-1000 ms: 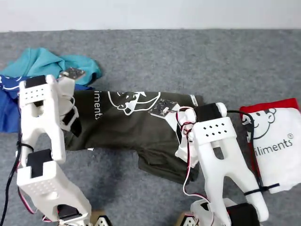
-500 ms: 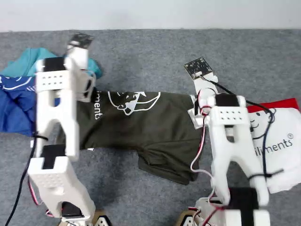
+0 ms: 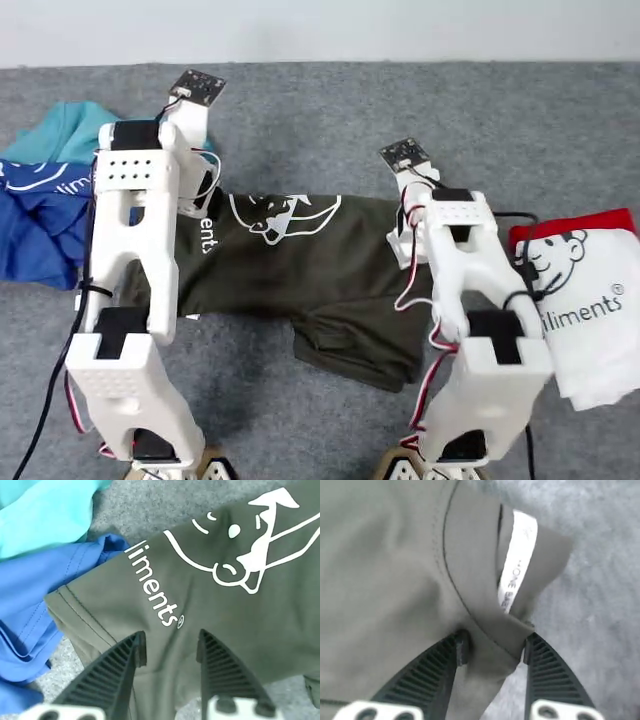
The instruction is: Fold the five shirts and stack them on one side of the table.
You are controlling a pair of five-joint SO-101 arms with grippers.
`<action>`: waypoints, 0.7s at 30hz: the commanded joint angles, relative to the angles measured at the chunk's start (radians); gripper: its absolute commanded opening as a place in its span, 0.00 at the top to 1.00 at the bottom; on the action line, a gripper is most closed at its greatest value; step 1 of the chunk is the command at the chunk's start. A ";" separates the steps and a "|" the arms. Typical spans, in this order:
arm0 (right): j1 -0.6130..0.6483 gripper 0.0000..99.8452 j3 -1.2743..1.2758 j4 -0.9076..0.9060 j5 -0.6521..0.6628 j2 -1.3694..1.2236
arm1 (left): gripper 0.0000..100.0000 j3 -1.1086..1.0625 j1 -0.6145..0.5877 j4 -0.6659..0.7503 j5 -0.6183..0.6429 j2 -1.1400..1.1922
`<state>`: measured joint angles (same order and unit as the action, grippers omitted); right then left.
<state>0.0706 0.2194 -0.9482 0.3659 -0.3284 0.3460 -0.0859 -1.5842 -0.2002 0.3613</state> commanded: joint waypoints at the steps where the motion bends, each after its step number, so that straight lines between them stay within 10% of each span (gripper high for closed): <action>1: 0.016 0.82 -0.083 0.008 -0.003 -0.041 | 0.83 0.035 0.009 -0.005 0.006 -0.008; 6: -0.013 0.99 -0.086 0.018 0.068 -0.079 | 0.83 0.033 0.003 -0.006 0.006 -0.008; 21: -0.225 0.99 -0.080 -0.128 0.101 0.071 | 0.83 0.019 0.006 -0.006 0.006 -0.006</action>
<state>-0.1013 0.1519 -1.0648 0.4534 -0.3422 0.3460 -0.0859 -1.5842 -0.2002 0.3613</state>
